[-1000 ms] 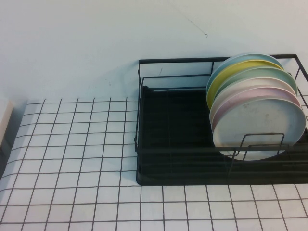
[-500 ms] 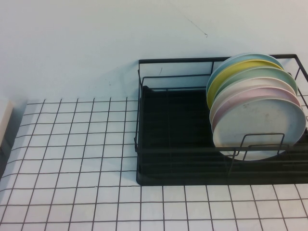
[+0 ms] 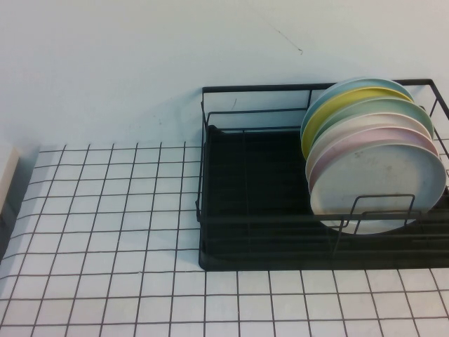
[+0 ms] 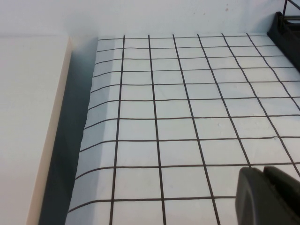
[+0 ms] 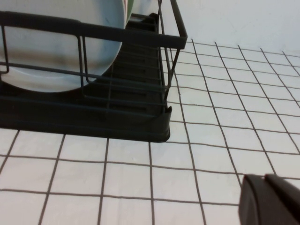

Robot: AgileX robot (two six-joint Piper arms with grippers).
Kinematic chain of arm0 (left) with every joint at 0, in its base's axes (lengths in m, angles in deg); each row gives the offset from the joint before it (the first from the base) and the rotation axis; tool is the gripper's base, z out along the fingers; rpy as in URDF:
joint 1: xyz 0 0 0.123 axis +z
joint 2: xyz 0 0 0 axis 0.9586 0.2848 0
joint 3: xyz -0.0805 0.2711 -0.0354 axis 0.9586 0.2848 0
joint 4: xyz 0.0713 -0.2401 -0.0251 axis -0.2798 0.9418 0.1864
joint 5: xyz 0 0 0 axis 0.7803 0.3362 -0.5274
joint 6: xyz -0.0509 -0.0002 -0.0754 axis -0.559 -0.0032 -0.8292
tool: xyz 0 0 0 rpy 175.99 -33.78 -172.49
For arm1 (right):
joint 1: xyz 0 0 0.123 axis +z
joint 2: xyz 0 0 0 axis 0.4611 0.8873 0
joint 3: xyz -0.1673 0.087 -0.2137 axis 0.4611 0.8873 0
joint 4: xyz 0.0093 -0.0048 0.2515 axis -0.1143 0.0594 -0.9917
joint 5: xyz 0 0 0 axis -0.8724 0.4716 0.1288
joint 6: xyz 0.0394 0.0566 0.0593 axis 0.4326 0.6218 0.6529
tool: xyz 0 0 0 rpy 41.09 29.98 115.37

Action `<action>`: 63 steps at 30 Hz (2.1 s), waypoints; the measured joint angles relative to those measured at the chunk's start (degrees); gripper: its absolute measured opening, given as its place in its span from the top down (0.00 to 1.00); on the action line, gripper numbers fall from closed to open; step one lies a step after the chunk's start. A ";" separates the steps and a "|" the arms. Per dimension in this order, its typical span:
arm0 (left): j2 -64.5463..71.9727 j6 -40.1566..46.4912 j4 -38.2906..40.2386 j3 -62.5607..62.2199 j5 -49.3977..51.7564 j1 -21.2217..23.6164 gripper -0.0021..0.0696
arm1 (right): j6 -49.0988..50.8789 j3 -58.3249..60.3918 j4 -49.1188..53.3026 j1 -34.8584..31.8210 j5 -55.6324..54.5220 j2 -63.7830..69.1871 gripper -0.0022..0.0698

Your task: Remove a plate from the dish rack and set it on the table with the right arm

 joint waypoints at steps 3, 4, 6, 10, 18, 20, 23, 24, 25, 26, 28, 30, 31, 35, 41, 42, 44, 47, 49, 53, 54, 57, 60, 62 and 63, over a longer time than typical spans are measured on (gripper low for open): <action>0.00 0.00 0.00 0.00 0.00 0.00 0.98 | 0.00 0.00 0.12 0.00 0.00 0.00 0.97; 0.00 0.00 0.00 0.00 0.00 0.00 0.98 | 0.00 0.00 0.12 0.00 0.00 0.00 0.97; 0.00 0.00 0.00 0.00 0.00 0.00 0.98 | 0.00 0.00 0.12 0.00 0.00 0.00 0.97; 0.00 0.00 0.00 0.00 0.00 0.00 0.98 | 0.00 0.00 0.12 0.00 0.00 0.00 0.97; 0.00 0.00 0.00 0.00 0.00 0.00 0.98 | 0.00 0.24 0.24 0.00 -1.76 0.00 0.97; 0.00 0.00 0.00 0.00 0.00 0.00 0.98 | 0.00 0.34 0.24 0.00 -2.26 0.00 0.97; 0.00 0.00 0.00 0.00 0.00 0.00 0.98 | 0.00 0.34 0.24 0.00 -2.40 0.00 0.97; 0.00 0.00 0.00 0.00 0.00 0.00 0.98 | 0.00 0.34 0.24 0.00 -2.54 0.00 0.97; 0.00 0.00 0.00 0.00 0.00 0.00 0.98 | 0.00 0.34 0.24 0.00 -2.75 0.00 0.97; 0.00 0.00 0.00 0.00 0.00 0.00 0.98 | 0.00 0.36 0.24 0.00 -2.93 0.00 0.97; 0.00 0.00 0.00 0.00 0.00 0.00 0.98 | 0.00 0.36 0.34 0.00 -3.89 0.00 0.97; 0.00 0.00 0.00 0.00 0.00 0.00 0.98 | 0.00 0.36 0.34 0.00 -6.02 0.00 0.97; 0.00 0.00 0.00 0.00 0.00 0.00 0.98 | 0.00 0.36 0.34 0.00 -7.42 0.00 0.97; 0.00 0.00 0.00 0.00 0.00 0.00 0.98 | -0.12 0.46 2.28 0.00 -19.40 0.00 0.97; 0.00 -0.11 0.00 0.00 0.00 0.00 0.98 | -0.25 0.46 3.10 0.00 -45.48 0.00 0.97; 0.00 -0.23 0.00 0.00 0.00 0.00 0.98 | -0.02 0.46 3.21 0.00 -50.40 0.00 0.97; 0.00 -0.23 0.00 0.00 0.00 0.00 0.98 | 0.21 0.46 3.24 0.00 -59.05 0.00 0.97; 0.00 -0.23 0.00 0.00 0.00 0.00 0.98 | -2.41 0.46 2.17 0.00 -68.14 0.00 0.97; 0.00 -0.23 0.00 0.00 0.00 0.00 0.98 | -4.67 0.11 -0.08 0.00 -66.91 0.00 0.97; 0.00 -0.23 0.00 0.00 0.00 0.00 0.98 | -4.90 -5.52 -3.07 0.00 -51.26 0.00 0.97; 0.00 -0.23 0.00 0.00 0.00 0.00 0.98 | -4.78 -7.84 -3.70 0.00 -45.70 0.00 0.97; 0.00 -0.23 0.00 0.00 0.00 0.00 0.98 | -4.78 -15.30 -5.47 0.00 -29.23 0.67 0.97; 0.00 -0.23 0.00 0.00 0.00 0.00 0.98 | -4.78 -22.69 -6.13 0.00 -15.00 4.24 0.97; 0.00 -0.23 0.00 0.00 0.00 0.00 0.98 | -4.90 -27.40 -6.18 0.00 -6.45 7.81 0.97; 0.00 -0.23 0.00 0.00 0.00 0.00 0.98 | -5.13 -29.11 -6.61 0.00 -2.04 10.15 0.97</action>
